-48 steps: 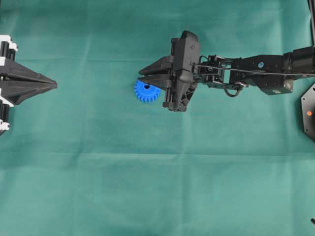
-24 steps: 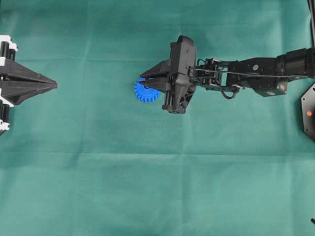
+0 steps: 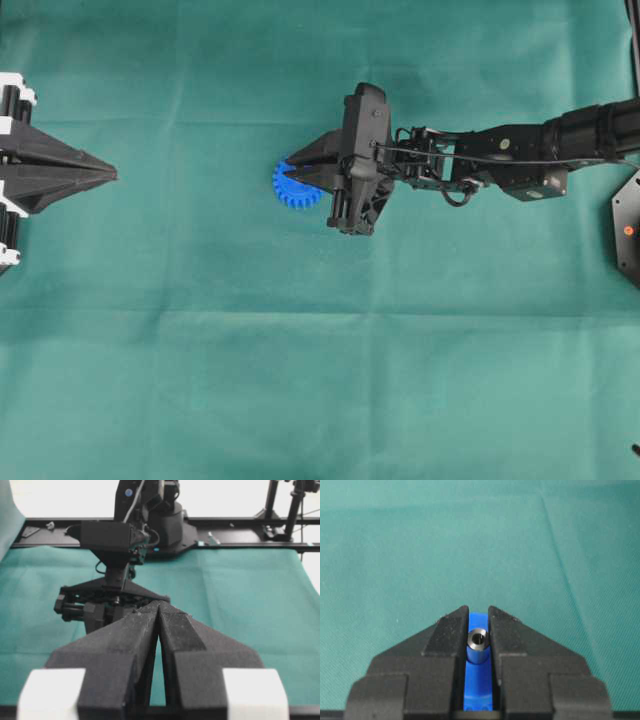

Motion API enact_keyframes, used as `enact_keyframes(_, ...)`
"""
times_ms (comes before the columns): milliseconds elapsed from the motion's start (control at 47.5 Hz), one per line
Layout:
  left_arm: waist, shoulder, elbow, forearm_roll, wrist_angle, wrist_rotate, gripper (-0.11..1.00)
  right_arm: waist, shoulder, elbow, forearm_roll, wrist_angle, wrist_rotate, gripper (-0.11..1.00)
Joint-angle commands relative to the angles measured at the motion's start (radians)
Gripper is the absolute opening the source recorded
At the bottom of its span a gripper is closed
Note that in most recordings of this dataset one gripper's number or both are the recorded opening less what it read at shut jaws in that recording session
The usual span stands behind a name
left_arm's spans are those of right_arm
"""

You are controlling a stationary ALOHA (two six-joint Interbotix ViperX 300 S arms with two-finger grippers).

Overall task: Insert the shaft placed at a random location into the center hole of the small gear at another random location.
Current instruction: 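Align the shaft over the gear's center hole and lower it in, then open the right gripper to release the shaft in the gear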

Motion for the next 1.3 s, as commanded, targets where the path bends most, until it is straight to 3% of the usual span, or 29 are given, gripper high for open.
enact_keyframes(0, -0.002, 0.008, -0.015, 0.005, -0.006, 0.000, 0.00, 0.000, -0.008, -0.020, 0.003, -0.018, 0.009, 0.12)
enact_keyframes(694, -0.002, 0.008, -0.015, 0.005, -0.003, 0.002, 0.00, 0.000, 0.009, -0.028, 0.002, -0.032, 0.012, 0.13)
enact_keyframes(757, -0.002, 0.008, -0.015, 0.005, -0.005, 0.002, 0.00, 0.000, 0.009, -0.032, 0.000, -0.032, 0.012, 0.23)
enact_keyframes(988, -0.002, 0.008, -0.015, 0.005, 0.000, 0.002, 0.00, 0.002, 0.008, -0.043, 0.002, -0.031, 0.011, 0.87)
enact_keyframes(1157, -0.002, 0.006, -0.015, 0.005, -0.002, 0.000, 0.00, 0.003, -0.014, -0.043, 0.000, -0.018, 0.011, 0.78)
enact_keyframes(1283, -0.002, 0.006, -0.015, 0.003, 0.000, 0.000, 0.00, 0.003, -0.067, -0.038, 0.002, 0.015, 0.011, 0.79)
